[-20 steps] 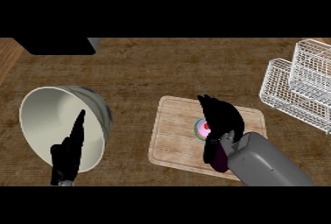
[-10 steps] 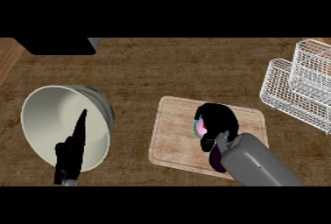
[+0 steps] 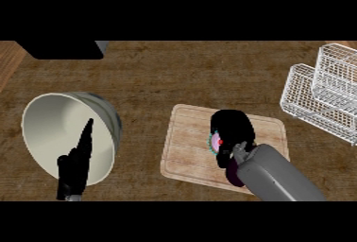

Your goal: Pick the cupcake from the cutting board and place it in the tiered basket

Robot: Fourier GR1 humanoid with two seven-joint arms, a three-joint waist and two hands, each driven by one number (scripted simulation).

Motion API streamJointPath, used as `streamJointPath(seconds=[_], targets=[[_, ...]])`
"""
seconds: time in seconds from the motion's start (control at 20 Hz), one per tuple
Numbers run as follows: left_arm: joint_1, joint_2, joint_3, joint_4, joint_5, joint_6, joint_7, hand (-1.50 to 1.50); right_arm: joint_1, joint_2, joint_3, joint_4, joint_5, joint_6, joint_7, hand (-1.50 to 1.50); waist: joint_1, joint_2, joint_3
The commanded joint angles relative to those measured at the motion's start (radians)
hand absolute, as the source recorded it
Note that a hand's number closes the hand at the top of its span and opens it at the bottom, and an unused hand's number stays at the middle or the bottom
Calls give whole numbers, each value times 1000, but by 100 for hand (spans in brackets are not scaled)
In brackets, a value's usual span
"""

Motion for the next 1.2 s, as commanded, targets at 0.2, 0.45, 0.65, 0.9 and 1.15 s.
streamJointPath(seconds=[0.2,0.45,0.65,0.9,1.15], targets=[[57,-5,29,21,5,22,28,0,225,-294,-155,-152,9,-125,-162,150,-68,2,-7],[115,-2,60,-9,31,28,13,0,371,-541,-430,-93,-140,-196,-397,150,-148,-2,-3],[136,-1,57,-40,34,26,22,0,421,-598,-692,-124,-363,-214,-521,150,-147,-11,-6],[153,-2,51,-28,35,10,-6,0,461,-676,-982,-142,-588,-166,-617,150,-142,-14,-9],[101,3,62,-10,31,6,-1,0,600,-811,-1233,-184,-650,-82,-758,150,-112,-6,-10]])
